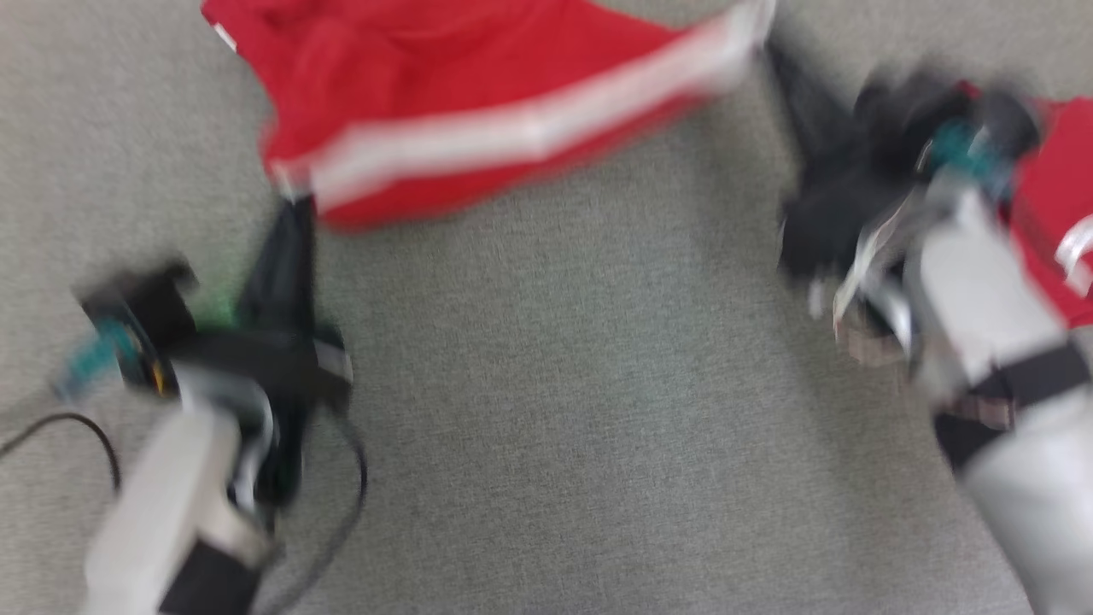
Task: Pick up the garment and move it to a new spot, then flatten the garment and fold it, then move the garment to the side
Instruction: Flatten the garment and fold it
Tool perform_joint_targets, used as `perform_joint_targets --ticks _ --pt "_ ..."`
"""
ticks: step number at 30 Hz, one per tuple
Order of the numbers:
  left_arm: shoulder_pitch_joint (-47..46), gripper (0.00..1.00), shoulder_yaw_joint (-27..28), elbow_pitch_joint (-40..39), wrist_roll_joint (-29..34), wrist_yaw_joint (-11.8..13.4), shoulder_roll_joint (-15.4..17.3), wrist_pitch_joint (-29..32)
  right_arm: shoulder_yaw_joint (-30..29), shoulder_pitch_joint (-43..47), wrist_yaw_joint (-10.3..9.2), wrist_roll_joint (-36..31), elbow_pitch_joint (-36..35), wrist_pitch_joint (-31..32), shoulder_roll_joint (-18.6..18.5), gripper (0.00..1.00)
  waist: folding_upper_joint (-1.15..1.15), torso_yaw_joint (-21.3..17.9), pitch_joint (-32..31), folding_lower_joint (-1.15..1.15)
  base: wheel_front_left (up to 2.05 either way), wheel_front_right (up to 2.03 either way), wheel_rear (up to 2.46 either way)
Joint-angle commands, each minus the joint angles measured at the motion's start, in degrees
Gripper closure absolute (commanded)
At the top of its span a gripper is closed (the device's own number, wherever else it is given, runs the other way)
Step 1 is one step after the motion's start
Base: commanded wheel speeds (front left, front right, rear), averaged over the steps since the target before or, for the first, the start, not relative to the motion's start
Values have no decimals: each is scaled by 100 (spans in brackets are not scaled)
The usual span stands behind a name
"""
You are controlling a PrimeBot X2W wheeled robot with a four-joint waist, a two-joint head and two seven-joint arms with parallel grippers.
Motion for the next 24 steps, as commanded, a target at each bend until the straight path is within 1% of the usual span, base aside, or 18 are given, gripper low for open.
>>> perform_joint_targets --ticks 1,5,8,9,13,15,16,19,22,24 --pt "431 100 -103 119 14 -32 77 -29 150 421 -13 374 -275 276 -213 100 0 11 -529 1 0 0 0" --pt "1322 100 -317 271 -185 -60 86 36 399 1504 -12 1192 -1161 1085 -773 100 0 29 -1039 1 0 0 0" --pt "1873 100 -531 243 -276 -66 106 292 290 2318 -12 1722 -1876 1717 -1149 100 0 50 -1405 1 0 0 0" --pt "1873 100 -531 243 -276 -66 106 292 290 2318 -12 1722 -1876 1717 -1149 100 0 50 -1405 1 0 0 0" --pt "2548 100 -665 73 -561 -26 223 732 4 3508 -12 2231 -2647 2592 -1461 100 0 62 -1839 1 0 0 0" --pt "2824 100 -695 -113 -574 51 337 868 -218 4083 -12 2421 -3016 3021 -1570 100 0 85 -1995 1 0 0 0" --pt "3100 100 -800 -364 -513 111 477 1038 -463 4663 -12 2513 -3353 3451 -1687 100 0 123 -2122 1 0 0 0" --pt "3521 100 -1021 -734 -449 216 745 1444 -957 5548 -12 2552 -3768 4089 -1661 100 0 186 -2267 1 0 0 0" --pt "3985 100 -1144 -1113 -494 446 1005 1844 -1459 6295 -12 2511 -4258 4582 -1432 100 0 247 -2340 1 0 0 0" --pt "4274 100 -1234 -1403 -556 573 1074 2045 -1778 6686 -12 2405 -4551 4822 -1257 100 0 287 -2369 1 0 0 0"
